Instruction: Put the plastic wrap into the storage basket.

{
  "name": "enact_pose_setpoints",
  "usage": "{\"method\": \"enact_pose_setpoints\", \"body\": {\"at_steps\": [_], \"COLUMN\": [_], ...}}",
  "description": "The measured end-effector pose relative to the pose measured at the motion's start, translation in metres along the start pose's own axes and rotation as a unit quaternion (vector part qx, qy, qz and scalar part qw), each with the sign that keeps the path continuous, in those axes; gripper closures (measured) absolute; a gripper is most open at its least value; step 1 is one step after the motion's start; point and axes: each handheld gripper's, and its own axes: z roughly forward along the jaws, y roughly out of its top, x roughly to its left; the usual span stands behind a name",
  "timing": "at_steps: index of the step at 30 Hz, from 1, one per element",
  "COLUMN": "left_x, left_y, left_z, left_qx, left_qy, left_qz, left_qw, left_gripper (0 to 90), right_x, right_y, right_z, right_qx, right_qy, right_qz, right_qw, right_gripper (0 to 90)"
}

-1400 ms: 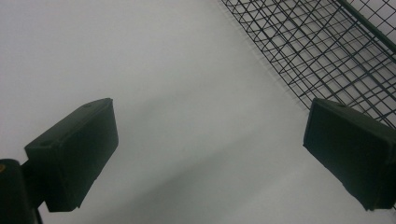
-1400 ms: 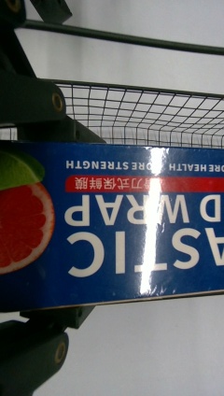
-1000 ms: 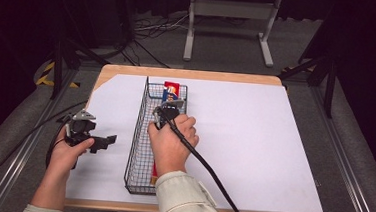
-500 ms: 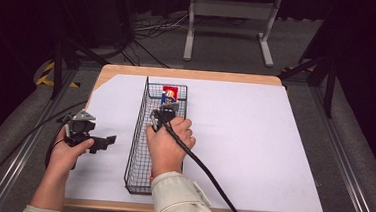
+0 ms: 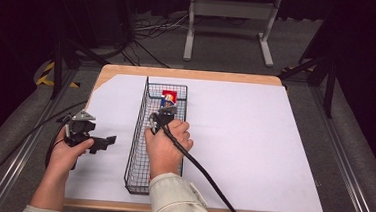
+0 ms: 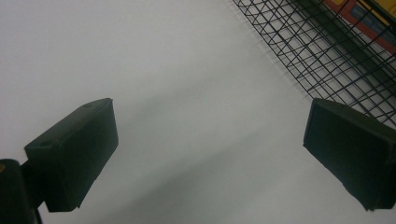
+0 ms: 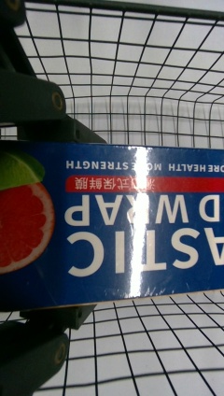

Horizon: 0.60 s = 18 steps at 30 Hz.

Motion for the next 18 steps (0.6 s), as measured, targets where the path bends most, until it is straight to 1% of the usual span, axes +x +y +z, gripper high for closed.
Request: {"method": "enact_pose_setpoints", "body": {"at_steps": [2, 7, 8, 11, 18], "left_x": [0.0001, 0.0003, 0.0, 0.0003, 0.0001], "left_y": [0.0, -0.0001, -0.0003, -0.0003, -0.0004], "left_z": [-0.0001, -0.0003, 0.0, 0.0004, 0.0007], "left_qx": [0.0, 0.0, 0.0, 0.001, 0.001], "left_qy": [-0.001, -0.001, -0.002, -0.001, -0.002], "left_qz": [0.001, -0.001, -0.004, -0.001, 0.001], "left_qw": [1.0, 1.0, 1.0, 1.0, 1.0], "left_gripper": [3.7, 3.7, 3.7, 3.7, 3.7], "right_x": [-0.0003, -0.002, -0.0024, -0.0018, -0.0021], "right_y": [-0.0005, -0.0008, -0.001, -0.0009, -0.0022], "right_z": [0.0014, 0.0047, 0.0058, 0.0058, 0.0085], "right_qx": [0.002, 0.002, 0.001, 0.002, 0.006], "right_qy": [-0.001, -0.006, -0.007, -0.008, -0.015], "right_qz": [-0.001, 0.006, 0.005, 0.005, -0.009], "right_qw": [1.0, 1.0, 1.0, 1.0, 0.9998], "right_gripper": [39.9, 39.9, 39.8, 39.8, 39.3]}}
